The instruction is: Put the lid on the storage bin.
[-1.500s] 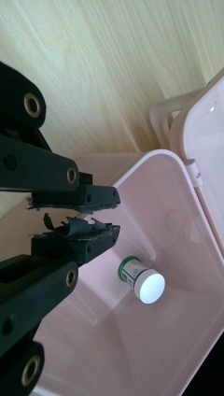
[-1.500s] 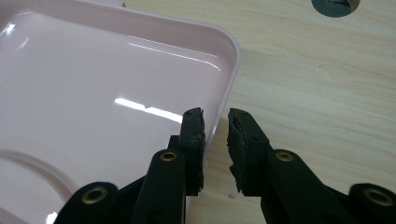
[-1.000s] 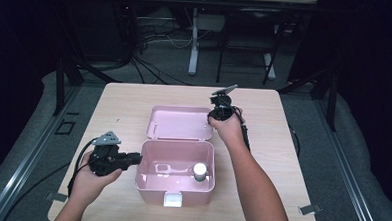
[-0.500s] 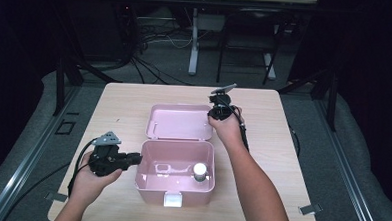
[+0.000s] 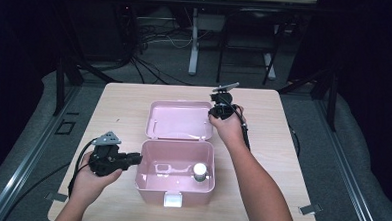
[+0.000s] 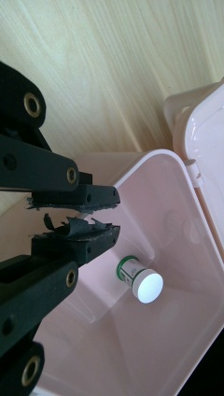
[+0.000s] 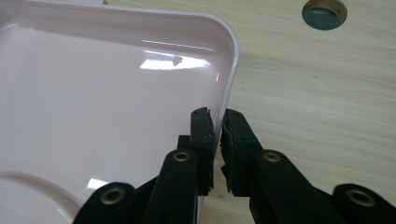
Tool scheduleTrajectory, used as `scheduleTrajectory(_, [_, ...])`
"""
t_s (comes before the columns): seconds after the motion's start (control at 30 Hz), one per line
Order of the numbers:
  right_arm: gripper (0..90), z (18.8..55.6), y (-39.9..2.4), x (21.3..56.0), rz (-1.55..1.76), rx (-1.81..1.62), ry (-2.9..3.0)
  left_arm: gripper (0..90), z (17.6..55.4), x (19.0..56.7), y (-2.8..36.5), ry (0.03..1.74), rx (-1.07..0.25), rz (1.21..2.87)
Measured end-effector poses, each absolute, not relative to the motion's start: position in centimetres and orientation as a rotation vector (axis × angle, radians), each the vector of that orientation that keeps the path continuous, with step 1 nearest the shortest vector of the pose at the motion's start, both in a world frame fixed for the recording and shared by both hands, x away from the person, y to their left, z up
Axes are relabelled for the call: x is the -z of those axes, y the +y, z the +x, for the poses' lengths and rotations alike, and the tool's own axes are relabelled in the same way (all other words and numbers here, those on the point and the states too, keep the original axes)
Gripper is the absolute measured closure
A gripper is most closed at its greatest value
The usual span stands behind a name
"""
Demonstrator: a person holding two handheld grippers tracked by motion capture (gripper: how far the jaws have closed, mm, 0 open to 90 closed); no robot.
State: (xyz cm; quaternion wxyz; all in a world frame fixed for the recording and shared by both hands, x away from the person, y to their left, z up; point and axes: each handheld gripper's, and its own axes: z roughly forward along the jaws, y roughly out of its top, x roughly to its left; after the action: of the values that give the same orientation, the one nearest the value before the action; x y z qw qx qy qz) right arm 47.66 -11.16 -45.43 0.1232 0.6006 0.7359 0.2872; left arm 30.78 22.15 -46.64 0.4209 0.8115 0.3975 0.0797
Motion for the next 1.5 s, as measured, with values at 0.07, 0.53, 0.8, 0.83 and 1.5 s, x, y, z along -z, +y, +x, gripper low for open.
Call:
scheduleTrajectory(0.07, [83.8, 47.5, -11.2, 45.1, 1.752, -0.858, 2.139, 80.0, 30.8, 46.6, 22.2, 0.993, -0.200, 2.035])
scheduleTrajectory(0.53, [84.9, 45.8, -11.5, 42.6, 1.651, -0.926, 2.115, 79.9, 30.8, 46.7, 22.2, 0.998, -0.193, 2.026])
scheduleTrajectory(0.8, [85.3, 44.6, -11.7, 41.5, 1.598, -0.964, 2.104, 79.8, 30.8, 46.7, 22.2, 1.004, -0.192, 2.021])
scheduleTrajectory(0.83, [85.3, 44.4, -11.7, 41.3, 1.582, -0.963, 2.107, 79.8, 30.8, 46.7, 22.2, 1.004, -0.193, 2.021])
scheduleTrajectory(1.5, [86.4, 41.7, -12.3, 39.6, 1.493, -1.043, 2.095, 79.8, 30.8, 46.7, 22.2, 1.007, -0.194, 2.021])
